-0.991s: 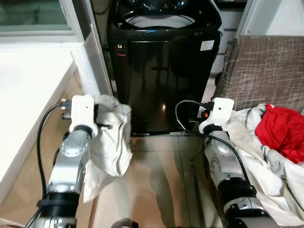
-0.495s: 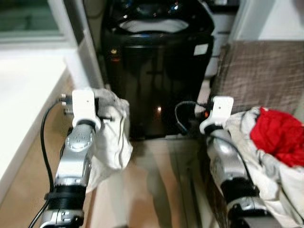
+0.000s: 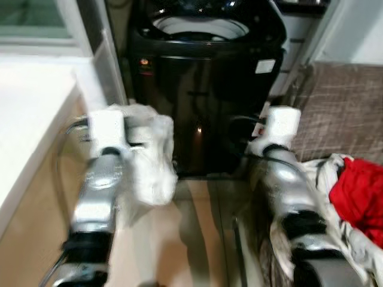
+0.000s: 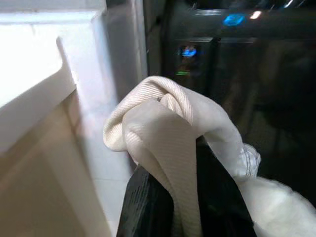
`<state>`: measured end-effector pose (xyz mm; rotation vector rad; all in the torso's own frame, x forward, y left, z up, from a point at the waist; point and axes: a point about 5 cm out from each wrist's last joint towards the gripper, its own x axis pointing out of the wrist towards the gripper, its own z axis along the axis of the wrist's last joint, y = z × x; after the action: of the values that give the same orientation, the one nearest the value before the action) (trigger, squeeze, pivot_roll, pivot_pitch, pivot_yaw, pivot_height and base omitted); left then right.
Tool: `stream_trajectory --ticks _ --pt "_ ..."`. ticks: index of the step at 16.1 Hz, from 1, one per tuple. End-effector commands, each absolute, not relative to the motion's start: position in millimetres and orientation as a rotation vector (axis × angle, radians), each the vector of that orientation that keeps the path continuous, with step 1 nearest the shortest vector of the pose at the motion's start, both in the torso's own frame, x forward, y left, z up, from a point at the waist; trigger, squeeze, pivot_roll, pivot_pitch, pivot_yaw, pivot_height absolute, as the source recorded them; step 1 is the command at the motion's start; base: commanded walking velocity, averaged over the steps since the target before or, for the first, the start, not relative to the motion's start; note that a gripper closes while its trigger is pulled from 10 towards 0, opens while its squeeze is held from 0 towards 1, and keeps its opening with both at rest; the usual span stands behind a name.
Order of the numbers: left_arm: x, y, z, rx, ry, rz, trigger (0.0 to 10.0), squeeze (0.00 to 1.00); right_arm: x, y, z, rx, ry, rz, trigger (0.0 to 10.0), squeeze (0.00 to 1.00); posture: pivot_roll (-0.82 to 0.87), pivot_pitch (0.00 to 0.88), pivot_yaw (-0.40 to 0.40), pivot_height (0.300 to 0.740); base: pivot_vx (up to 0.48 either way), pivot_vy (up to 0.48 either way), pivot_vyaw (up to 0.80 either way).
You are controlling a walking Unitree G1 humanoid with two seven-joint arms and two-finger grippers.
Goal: Clothes washing
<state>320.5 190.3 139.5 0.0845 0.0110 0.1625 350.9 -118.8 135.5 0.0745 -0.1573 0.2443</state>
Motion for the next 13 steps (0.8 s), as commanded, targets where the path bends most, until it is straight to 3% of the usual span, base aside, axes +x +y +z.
stream_trajectory --ticks 1,11,13 --pt "324 173 169 0.088 -0.155 0.088 10.0 0.0 351 -133 130 0.071 -0.131 0.21 10.0 0.0 -0.01 0.0 -0.028 0.74 0.48 0.0 0.0" --pt "332 177 178 0.107 -0.171 0.1 10.0 0.0 347 -134 122 0.057 -0.1 0.242 10.0 0.0 -0.04 0.0 -0.031 0.74 0.48 0.0 0.0" --pt "340 179 214 0.16 -0.246 0.073 10.0 0.0 344 -136 121 0.062 -0.098 0.242 10.0 0.0 -0.05 0.0 -0.018 0.74 0.48 0.0 0.0"
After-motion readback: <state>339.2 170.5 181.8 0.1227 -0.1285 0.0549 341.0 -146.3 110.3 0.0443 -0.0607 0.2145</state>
